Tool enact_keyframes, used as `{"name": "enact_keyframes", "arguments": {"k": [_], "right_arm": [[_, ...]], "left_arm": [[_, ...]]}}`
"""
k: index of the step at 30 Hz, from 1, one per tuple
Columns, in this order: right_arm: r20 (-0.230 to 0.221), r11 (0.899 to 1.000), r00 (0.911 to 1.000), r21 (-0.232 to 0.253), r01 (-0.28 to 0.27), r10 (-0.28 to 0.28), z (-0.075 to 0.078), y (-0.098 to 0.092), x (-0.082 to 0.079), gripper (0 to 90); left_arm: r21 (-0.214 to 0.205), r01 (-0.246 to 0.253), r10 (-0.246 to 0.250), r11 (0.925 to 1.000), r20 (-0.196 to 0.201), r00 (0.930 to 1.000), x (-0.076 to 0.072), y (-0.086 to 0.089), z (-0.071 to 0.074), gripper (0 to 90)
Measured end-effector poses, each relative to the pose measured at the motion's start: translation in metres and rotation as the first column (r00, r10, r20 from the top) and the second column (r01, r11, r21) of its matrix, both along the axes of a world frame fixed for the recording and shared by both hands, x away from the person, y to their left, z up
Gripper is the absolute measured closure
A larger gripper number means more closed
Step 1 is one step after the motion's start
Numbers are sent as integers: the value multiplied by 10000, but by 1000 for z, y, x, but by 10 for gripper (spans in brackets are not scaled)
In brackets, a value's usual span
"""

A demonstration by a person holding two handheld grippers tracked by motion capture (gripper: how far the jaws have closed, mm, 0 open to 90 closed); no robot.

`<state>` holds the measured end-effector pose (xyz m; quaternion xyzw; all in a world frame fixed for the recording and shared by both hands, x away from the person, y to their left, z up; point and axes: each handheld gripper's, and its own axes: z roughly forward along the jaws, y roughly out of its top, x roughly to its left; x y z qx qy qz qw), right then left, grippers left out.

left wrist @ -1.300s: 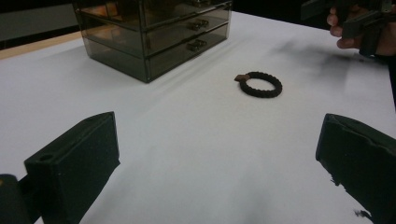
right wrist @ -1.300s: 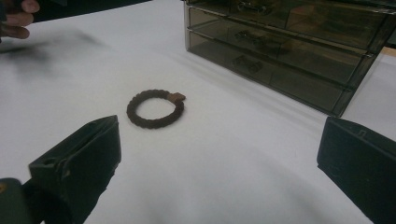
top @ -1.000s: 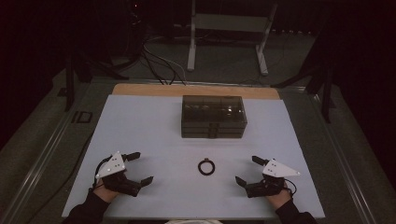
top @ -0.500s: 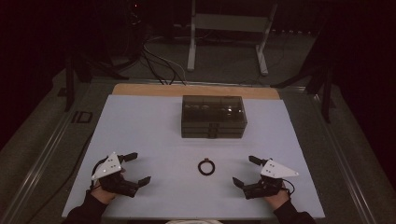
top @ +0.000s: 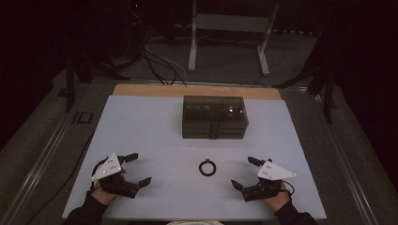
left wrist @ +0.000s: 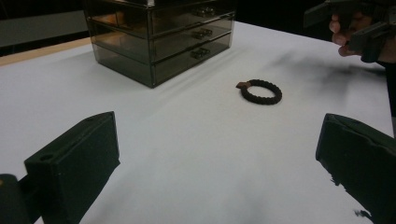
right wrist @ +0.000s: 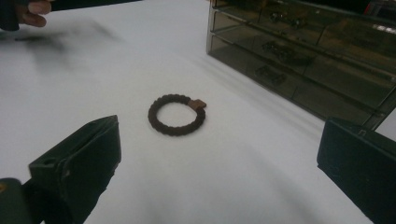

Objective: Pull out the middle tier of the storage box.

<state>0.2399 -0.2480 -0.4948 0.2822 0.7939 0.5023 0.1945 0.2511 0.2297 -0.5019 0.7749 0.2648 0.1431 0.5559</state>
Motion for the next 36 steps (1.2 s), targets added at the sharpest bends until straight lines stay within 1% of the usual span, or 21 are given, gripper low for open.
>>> {"name": "enact_keyframes", "arguments": {"k": [2,3,6,7,10,11,15,18,19,20,22,24,28,29,36], "right_arm": [[42,10000,10000,49,-33,32,2,0,0,0],[111,10000,9999,-17,-6,6,4,1,0,0],[258,10000,9997,81,15,-18,12,-1,-1,0],[314,10000,9995,36,31,-33,15,-1,-1,0],[375,10000,9993,46,49,-50,18,-2,0,0],[455,10000,9990,-1,45,-45,22,-3,2,0],[637,9997,9979,-238,-48,63,26,-1,5,0],[763,9994,9969,-304,-144,167,30,2,7,0],[791,9996,9967,-247,-141,160,31,3,8,0],[848,9997,9963,-187,-136,151,32,3,9,0],[992,9995,9950,-294,-106,135,35,5,10,0],[1059,9997,9942,-167,-160,176,37,7,12,0],[1291,9993,9914,-336,-154,196,40,9,15,0],[1419,9992,9897,-389,-114,168,41,10,16,0],[1726,9985,9847,-537,-133,224,49,12,22,0]], "left_arm": [[-64,-1,1,10000,4,10000,0,0,0,8],[-46,-4,4,10000,-32,10000,0,0,0,8],[-47,28,-28,10000,-55,10000,1,0,0,9],[-24,21,-21,10000,-61,10000,1,0,-1,8],[-17,15,-15,10000,-44,10000,1,0,0,9],[-34,0,0,10000,-50,10000,1,0,0,8],[-63,-25,25,10000,-70,10000,1,0,-1,8],[-62,-22,22,10000,-91,10000,1,0,-1,9],[-67,-36,36,10000,-73,10000,1,0,-1,8],[-72,-41,40,10000,-72,10000,1,0,-1,9],[-71,-22,22,10000,-89,10000,1,0,-1,8],[-56,-2,2,10000,-96,10000,1,-1,-1,8],[-43,35,-35,10000,-82,10000,1,-1,-1,9],[-47,37,-37,10000,-86,10000,1,-1,-1,9],[-30,2,-2,10000,-86,10000,1,-1,-1,9]]}}
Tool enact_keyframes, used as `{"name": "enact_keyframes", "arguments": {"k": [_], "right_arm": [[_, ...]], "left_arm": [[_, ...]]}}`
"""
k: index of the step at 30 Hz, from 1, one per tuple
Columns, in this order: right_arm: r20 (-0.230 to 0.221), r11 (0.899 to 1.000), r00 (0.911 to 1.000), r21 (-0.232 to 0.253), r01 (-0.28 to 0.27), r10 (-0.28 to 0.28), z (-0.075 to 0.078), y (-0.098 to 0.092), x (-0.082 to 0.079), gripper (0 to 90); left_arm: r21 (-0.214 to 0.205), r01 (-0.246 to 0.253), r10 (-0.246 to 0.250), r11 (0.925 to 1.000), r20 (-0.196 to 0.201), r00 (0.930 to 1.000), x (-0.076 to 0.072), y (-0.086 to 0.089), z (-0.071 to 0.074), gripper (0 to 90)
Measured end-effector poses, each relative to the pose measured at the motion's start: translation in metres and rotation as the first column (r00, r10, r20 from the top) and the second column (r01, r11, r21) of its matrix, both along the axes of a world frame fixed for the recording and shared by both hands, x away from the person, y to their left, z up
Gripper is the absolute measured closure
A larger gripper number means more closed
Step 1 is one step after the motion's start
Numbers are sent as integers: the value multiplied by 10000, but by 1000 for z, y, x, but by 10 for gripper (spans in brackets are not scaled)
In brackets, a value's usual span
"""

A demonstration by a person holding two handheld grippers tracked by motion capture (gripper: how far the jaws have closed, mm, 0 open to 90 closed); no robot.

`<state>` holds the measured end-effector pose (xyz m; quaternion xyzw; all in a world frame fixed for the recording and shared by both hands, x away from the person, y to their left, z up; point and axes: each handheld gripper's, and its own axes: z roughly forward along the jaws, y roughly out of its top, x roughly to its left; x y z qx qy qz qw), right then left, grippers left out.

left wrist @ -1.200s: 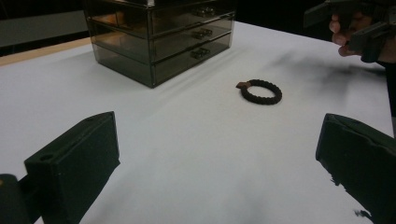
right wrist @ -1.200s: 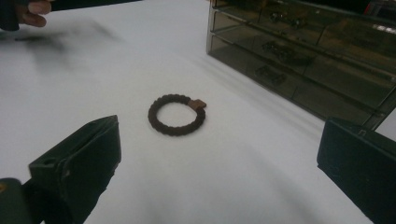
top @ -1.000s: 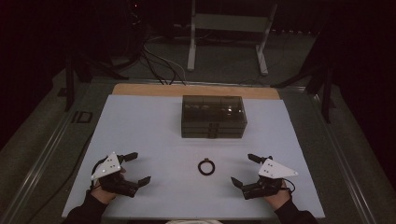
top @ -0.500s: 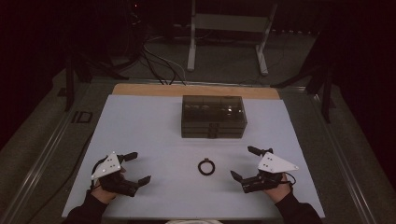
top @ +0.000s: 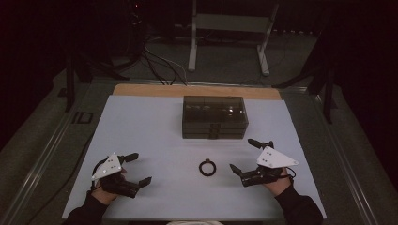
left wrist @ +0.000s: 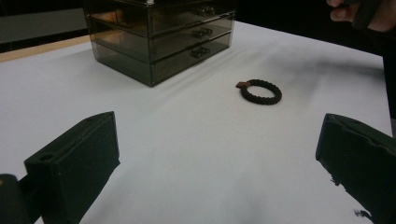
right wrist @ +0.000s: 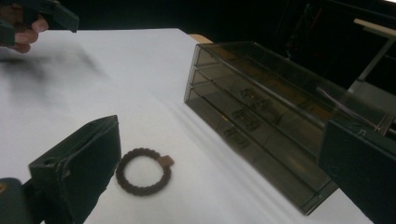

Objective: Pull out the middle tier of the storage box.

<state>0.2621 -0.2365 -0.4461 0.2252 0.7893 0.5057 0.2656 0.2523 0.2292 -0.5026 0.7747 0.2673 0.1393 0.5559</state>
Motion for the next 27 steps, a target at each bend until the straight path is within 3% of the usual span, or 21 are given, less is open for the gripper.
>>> {"name": "enact_keyframes", "arguments": {"k": [17,27], "right_arm": [[671,9969,9968,-693,-379,425,18,18,16,0],[680,9933,9954,-985,-604,673,19,31,27,0]], "left_arm": [[-42,44,-44,10000,-20,10000,0,0,0,8],[-34,72,-72,10000,-16,10000,0,0,0,9]]}}
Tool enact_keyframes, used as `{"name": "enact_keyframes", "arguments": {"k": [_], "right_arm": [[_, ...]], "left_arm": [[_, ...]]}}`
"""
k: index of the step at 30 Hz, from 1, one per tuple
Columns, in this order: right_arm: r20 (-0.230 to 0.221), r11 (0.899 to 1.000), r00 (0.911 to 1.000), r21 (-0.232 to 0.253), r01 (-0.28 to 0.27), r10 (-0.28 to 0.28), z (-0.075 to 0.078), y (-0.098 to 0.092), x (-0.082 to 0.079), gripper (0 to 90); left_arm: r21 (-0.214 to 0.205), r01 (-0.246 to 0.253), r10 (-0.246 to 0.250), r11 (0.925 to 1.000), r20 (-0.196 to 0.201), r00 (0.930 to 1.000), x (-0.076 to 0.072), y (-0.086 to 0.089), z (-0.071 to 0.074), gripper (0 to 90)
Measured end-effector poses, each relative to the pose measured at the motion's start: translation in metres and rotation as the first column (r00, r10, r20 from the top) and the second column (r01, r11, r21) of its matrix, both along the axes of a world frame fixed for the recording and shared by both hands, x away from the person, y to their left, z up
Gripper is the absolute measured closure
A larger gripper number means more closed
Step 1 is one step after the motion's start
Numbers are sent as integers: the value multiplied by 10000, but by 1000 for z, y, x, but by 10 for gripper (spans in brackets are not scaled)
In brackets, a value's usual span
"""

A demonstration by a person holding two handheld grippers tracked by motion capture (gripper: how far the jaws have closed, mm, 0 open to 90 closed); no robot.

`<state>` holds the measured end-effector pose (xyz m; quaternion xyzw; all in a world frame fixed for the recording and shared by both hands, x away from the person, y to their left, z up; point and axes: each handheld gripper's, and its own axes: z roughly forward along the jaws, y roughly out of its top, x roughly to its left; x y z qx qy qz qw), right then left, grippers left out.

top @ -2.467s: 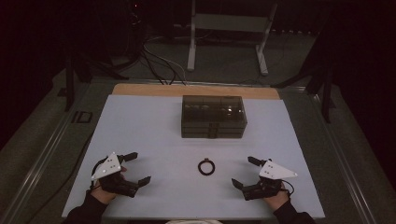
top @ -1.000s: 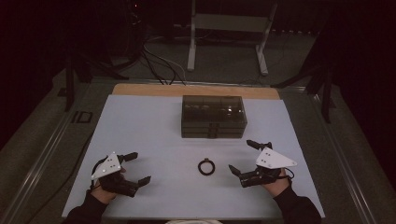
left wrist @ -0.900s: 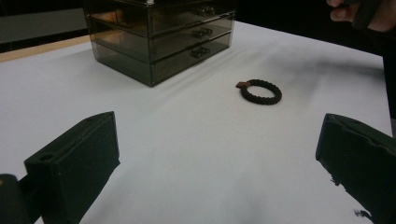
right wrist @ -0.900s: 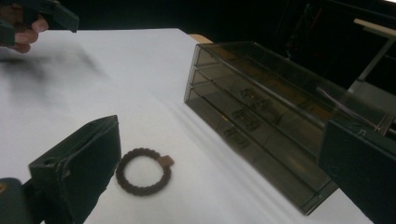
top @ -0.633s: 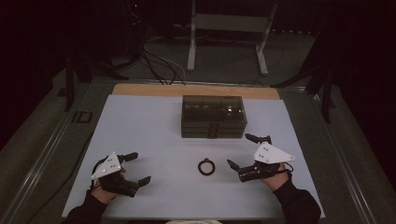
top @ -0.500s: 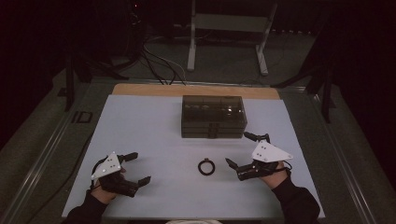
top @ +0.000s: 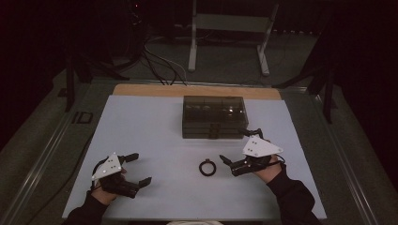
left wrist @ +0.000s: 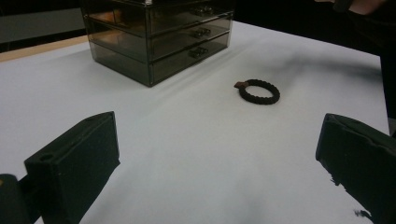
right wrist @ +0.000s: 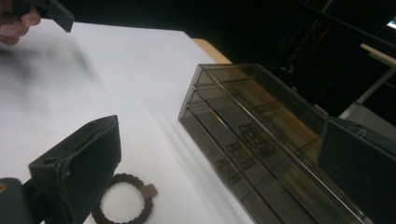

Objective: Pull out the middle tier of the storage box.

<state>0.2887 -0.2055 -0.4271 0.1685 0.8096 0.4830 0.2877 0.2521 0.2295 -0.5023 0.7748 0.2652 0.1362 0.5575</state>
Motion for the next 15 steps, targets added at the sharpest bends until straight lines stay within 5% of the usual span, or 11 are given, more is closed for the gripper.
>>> {"name": "enact_keyframes", "arguments": {"k": [15], "right_arm": [[224,9931,9997,-1166,153,-127,-8,16,15,0]], "left_arm": [[34,47,-47,10000,15,10000,0,0,0,8]]}}
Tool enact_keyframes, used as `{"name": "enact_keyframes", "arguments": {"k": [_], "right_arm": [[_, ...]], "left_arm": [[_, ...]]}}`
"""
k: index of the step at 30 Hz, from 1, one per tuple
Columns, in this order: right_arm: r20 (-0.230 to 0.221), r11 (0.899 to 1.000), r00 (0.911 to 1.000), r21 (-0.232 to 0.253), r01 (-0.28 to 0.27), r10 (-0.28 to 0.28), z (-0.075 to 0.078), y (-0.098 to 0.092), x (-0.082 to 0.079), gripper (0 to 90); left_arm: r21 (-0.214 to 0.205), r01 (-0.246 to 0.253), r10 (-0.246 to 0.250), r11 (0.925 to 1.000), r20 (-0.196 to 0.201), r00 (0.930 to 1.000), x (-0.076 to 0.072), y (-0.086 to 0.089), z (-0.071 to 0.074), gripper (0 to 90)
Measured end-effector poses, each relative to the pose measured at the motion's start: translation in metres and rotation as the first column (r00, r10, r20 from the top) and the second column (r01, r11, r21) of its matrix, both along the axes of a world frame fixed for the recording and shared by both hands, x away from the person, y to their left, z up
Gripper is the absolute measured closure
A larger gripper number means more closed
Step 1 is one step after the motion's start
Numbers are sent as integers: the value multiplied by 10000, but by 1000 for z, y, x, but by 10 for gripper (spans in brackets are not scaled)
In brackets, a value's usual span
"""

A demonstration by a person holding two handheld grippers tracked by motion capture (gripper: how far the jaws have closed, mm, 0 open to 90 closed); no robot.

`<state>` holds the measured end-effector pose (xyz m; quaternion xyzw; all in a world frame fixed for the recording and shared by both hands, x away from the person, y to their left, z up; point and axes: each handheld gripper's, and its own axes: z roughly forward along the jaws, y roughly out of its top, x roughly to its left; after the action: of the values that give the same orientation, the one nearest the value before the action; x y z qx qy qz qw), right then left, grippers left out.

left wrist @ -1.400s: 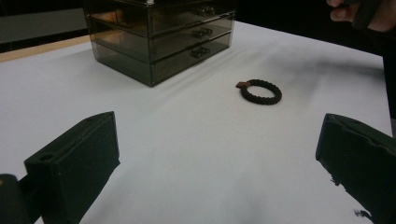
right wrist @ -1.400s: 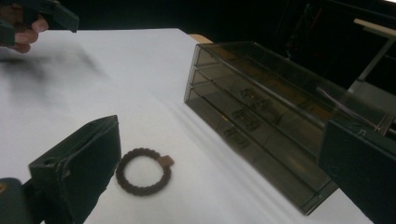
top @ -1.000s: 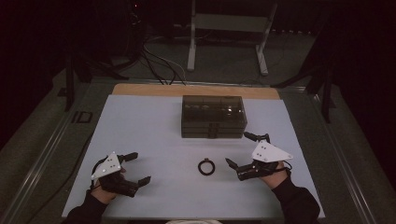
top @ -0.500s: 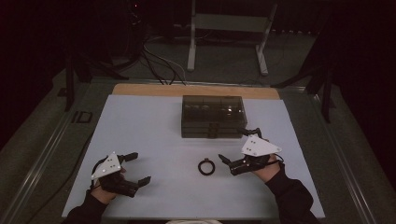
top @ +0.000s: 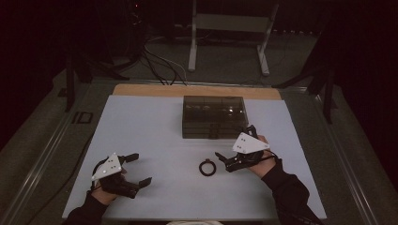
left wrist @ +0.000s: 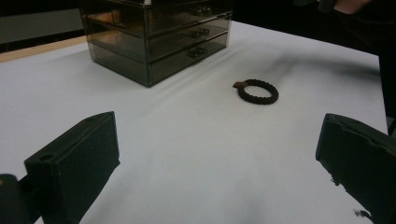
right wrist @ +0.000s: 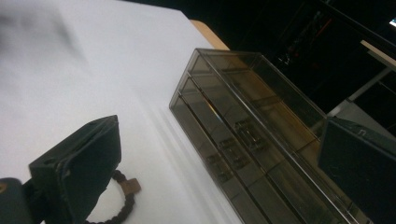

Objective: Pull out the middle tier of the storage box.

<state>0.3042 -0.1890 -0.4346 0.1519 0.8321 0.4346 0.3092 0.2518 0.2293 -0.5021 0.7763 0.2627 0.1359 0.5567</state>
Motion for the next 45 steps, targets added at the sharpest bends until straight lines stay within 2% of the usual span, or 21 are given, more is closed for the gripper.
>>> {"name": "enact_keyframes", "arguments": {"k": [7,8,14,21,25,28,32,35,36,39,45], "right_arm": [[121,9988,9999,-464,129,-123,-3,4,4,0],[265,9971,9995,-740,175,-156,-5,5,6,0],[322,9931,9992,-1147,259,-224,-9,9,8,0],[633,9795,9975,-1969,427,-308,-16,17,8,11],[955,9719,9948,-2285,565,-354,-20,21,8,25],[978,9662,9942,-2486,687,-455,-22,24,9,25],[1173,9506,9911,-2957,947,-622,-27,27,9,53],[1409,9343,9873,-3365,1178,-737,-31,30,9,70],[1490,9307,9857,-3432,1265,-791,-32,31,9,109],[1558,9196,9846,-3700,1322,-789,-35,34,9,125],[1718,8859,9818,-4389,1500,-811,-43,41,11,150]], "left_arm": [[-4,-12,12,10000,-23,10000,0,0,0,9],[-6,1,-1,10000,-7,10000,0,0,0,8],[-21,11,-12,10000,-26,10000,0,0,0,9],[-8,9,-9,10000,-20,10000,0,0,0,9],[-30,39,-40,10000,-20,10000,0,0,0,9],[-25,33,-33,10000,-35,10000,0,0,0,9],[-26,39,-39,10000,-37,10000,0,0,0,9],[-39,30,-30,10000,-28,10000,0,0,0,8],[-28,35,-35,10000,-44,10000,0,0,0,9],[-24,32,-32,10000,-27,10000,0,0,0,8],[-18,44,-44,10000,-40,10000,0,0,0,9]]}}
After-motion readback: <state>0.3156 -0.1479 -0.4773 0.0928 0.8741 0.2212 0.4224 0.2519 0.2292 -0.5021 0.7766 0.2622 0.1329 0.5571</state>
